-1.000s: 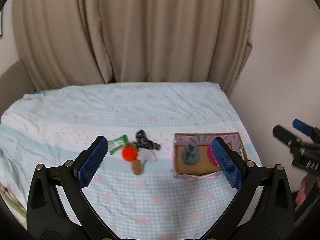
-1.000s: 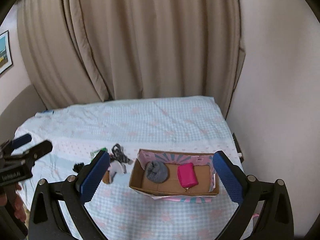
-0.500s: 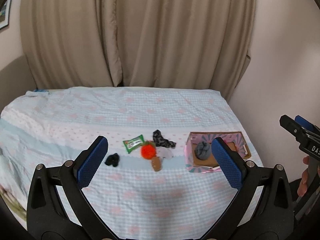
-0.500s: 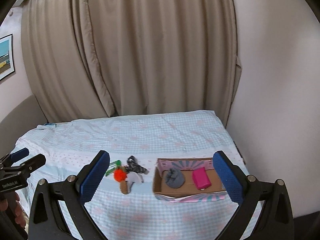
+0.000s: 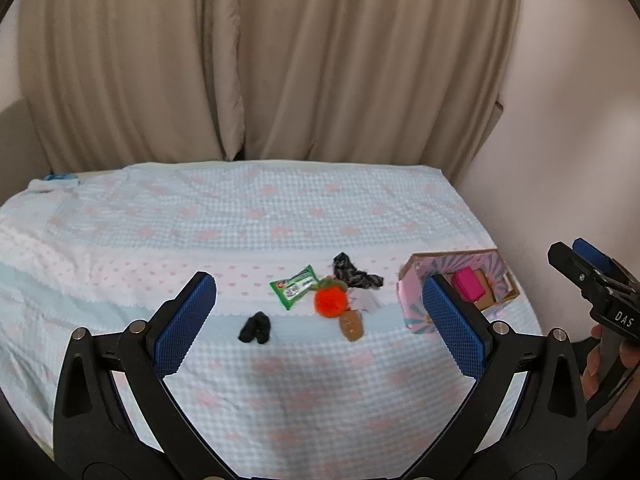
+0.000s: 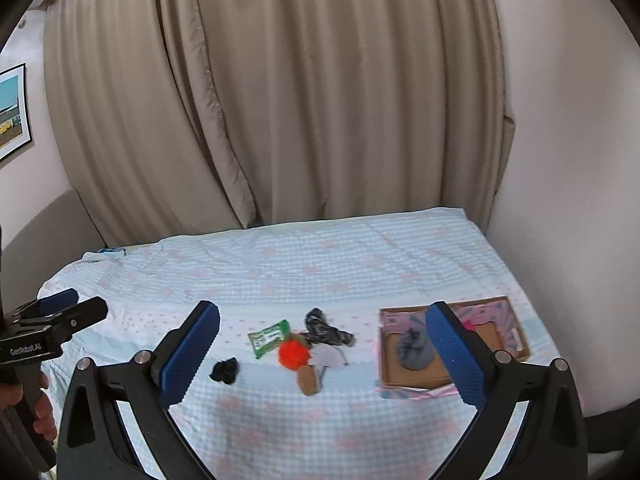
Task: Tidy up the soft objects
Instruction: 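Withdraw both tools from the box and move back toward the items, then grasp the green wipes pack with the left gripper while the right grasps the orange pompom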
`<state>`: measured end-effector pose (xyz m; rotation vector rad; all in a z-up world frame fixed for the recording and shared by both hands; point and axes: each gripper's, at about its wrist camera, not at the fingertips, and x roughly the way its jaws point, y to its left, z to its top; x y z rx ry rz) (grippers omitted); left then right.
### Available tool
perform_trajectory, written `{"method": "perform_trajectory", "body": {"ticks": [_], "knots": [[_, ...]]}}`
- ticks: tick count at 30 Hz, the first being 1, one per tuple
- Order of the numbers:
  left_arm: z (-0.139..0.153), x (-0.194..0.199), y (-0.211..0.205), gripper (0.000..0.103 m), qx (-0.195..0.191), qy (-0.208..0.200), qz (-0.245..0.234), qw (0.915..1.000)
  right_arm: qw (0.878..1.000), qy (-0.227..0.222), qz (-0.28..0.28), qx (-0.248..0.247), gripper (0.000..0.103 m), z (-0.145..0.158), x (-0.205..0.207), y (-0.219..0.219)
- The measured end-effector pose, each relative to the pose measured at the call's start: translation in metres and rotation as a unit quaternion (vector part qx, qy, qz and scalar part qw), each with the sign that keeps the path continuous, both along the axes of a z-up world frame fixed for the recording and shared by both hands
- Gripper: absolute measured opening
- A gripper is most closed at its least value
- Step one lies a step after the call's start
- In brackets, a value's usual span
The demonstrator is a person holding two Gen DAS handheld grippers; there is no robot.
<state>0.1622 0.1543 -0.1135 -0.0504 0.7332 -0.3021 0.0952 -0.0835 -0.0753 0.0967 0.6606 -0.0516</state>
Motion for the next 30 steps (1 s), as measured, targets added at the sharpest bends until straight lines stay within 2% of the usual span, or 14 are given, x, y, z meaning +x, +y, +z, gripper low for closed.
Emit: {"method": "perform_trajectory", "body": {"ticks": [7,17,22,26,30], "knots": [[-0.037,0.057,0.021,0.103,0.008,0.022,-0.029,0.9993,1.000,0.018,0.015,-0.007,0.103,-0.047,0.041,0.033],[-0.125,0.143,0.008,0.103,0.035,0.063,-0.088,0.9935,0.996,0.065,0.048,-0.023,0.103,-0.142,0.107,0.052],[-0.182,0.181,-0.013,0.103,0.047,0.086,-0.137,0.9857,0.993,0.093,0.066,-0.027,0.102,-0.196,0.137,0.049],[-0.230,0.206,-0.030,0.102,0.060,0.101,-0.172,0.9780,0.987,0.123,0.095,-0.030,0.095,-0.244,0.160,0.049],[-0.281,0.227,-0.051,0.100,0.077,0.119,-0.210,0.9674,0.983,0.140,0.117,-0.026,0.095,-0.285,0.178,0.048]]}}
